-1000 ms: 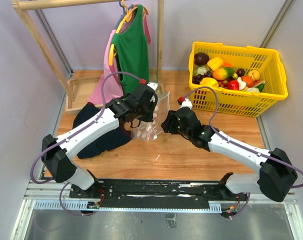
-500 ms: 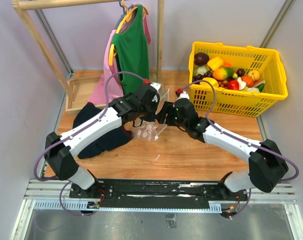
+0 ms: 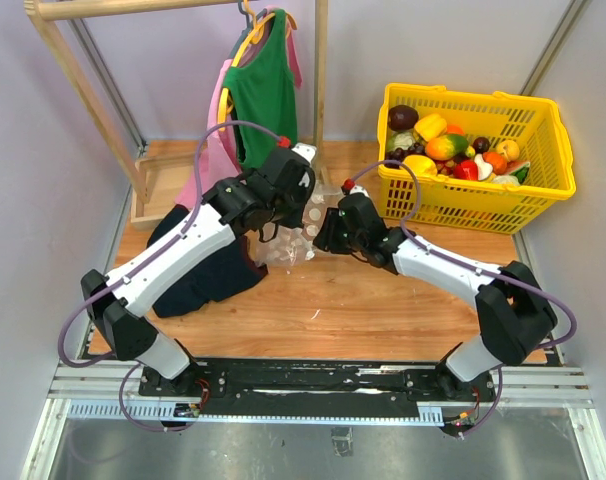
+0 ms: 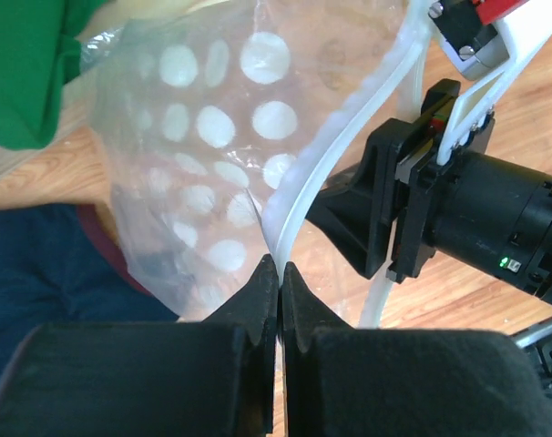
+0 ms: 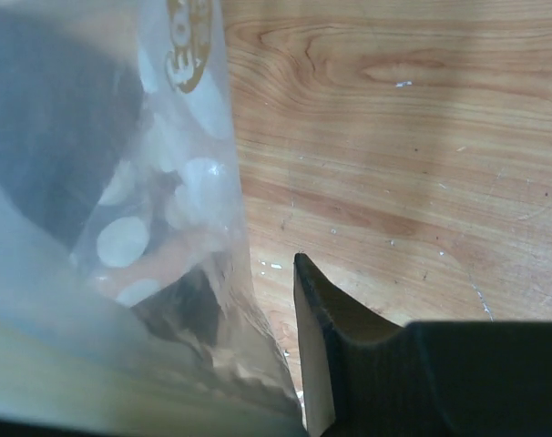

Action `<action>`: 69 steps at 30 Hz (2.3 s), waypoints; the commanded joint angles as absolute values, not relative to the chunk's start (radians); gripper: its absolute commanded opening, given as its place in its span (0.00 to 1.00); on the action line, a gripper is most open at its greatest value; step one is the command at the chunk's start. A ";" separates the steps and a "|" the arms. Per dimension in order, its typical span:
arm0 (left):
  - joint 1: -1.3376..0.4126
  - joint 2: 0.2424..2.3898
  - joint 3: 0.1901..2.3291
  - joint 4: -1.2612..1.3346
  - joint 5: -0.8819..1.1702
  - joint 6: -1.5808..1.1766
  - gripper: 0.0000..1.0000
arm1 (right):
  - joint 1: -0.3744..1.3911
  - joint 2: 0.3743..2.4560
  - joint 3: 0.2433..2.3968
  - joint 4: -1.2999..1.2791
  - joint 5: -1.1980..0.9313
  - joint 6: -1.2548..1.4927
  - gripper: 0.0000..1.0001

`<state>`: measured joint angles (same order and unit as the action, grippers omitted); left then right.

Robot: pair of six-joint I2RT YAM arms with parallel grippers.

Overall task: Place the food in the zip-top bag and seal the zipper
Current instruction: Open the zipper of the food storage bag, then pick up the fake vegetable from the bin.

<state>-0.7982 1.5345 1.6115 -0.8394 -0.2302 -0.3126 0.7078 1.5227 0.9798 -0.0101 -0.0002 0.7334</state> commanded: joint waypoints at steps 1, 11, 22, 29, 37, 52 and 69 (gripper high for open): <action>-0.805 1.495 1.689 -0.944 -0.321 -0.281 0.00 | 0.694 1.536 1.040 -0.103 0.011 0.715 0.37; -0.805 1.517 1.493 -0.793 -0.256 -0.259 0.01 | 0.694 1.564 0.994 -0.139 0.032 0.692 0.38; -0.805 1.520 1.406 -0.674 -0.176 -0.277 0.01 | 0.693 1.454 0.941 -0.098 0.027 0.658 0.49; -0.805 1.548 1.466 -0.717 -0.165 -0.277 0.00 | 0.693 1.365 0.953 -0.128 0.039 0.623 0.58; -0.805 1.575 1.520 -0.755 -0.190 -0.292 0.00 | 0.692 1.258 0.994 -0.220 0.086 0.528 0.72; -0.805 1.533 1.461 -0.703 -0.224 -0.313 0.00 | 0.510 1.137 1.311 -0.539 0.322 0.195 0.90; -0.774 1.533 1.430 -0.704 -0.229 -0.312 0.00 | 0.130 1.594 1.754 -0.641 0.025 0.104 0.98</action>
